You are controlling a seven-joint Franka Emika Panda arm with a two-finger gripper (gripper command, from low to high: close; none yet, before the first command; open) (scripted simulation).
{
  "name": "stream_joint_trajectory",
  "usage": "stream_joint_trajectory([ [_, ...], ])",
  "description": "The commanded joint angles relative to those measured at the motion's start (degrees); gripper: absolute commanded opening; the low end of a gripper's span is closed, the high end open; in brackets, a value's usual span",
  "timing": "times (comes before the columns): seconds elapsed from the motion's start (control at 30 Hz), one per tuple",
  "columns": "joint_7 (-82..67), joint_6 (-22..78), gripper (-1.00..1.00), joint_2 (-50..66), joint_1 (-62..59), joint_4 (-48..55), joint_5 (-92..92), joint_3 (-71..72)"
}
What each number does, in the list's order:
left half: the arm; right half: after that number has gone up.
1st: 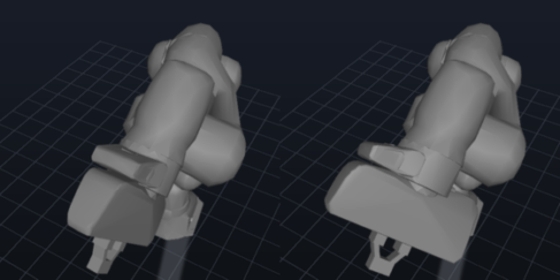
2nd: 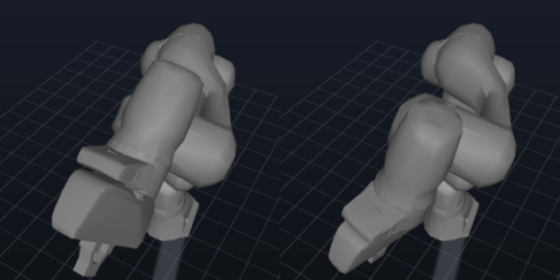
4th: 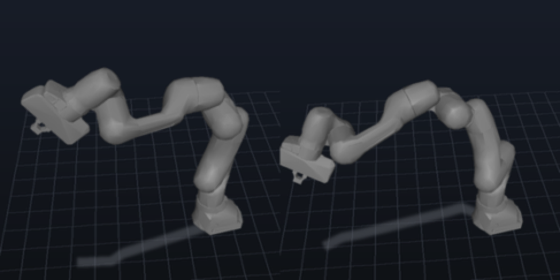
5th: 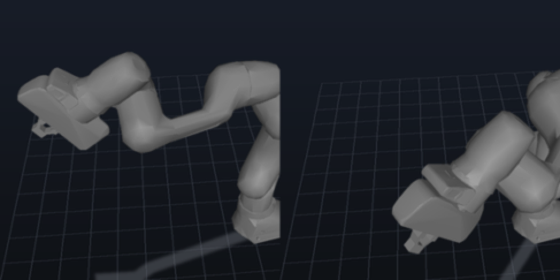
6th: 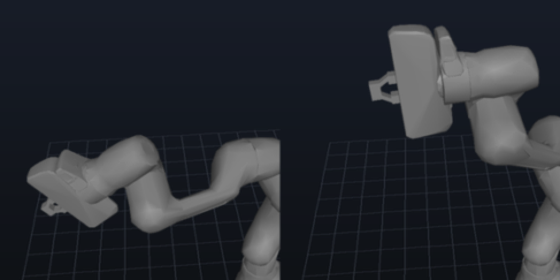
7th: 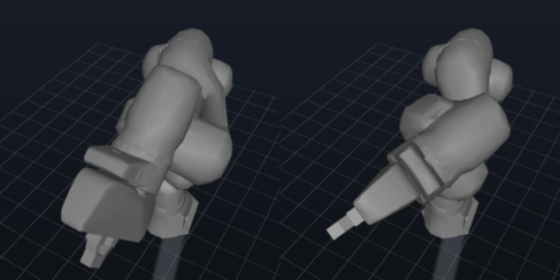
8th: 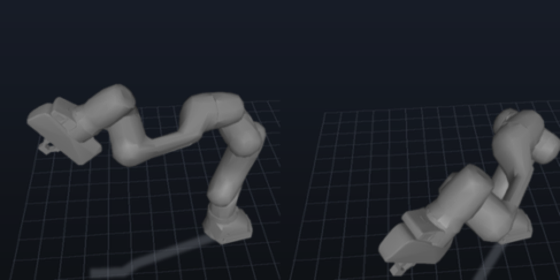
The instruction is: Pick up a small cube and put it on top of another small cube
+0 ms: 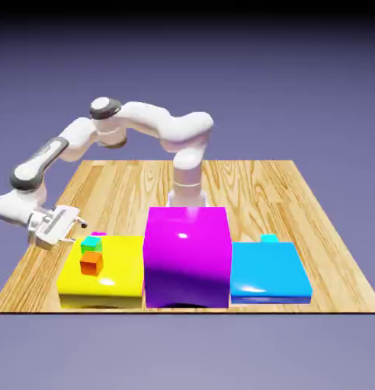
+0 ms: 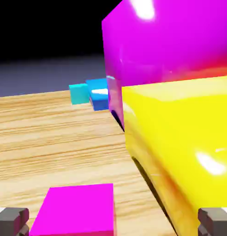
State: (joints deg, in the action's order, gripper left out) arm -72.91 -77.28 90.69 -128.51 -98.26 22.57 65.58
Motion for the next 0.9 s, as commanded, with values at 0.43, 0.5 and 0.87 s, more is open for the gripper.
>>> stream_joint_trajectory([
  [0.43,1.5,-1.1,-1.00,-2.8,4.4,-0.8,-2.0,-3.1],
  [0.5,3.4,0.1,-1.00,-6.9,5.2,-1.3,-7.0,-4.2],
  [0.87,11.6,7.9,-1.00,-28.5,20.9,-4.5,-32.4,-10.6],
])
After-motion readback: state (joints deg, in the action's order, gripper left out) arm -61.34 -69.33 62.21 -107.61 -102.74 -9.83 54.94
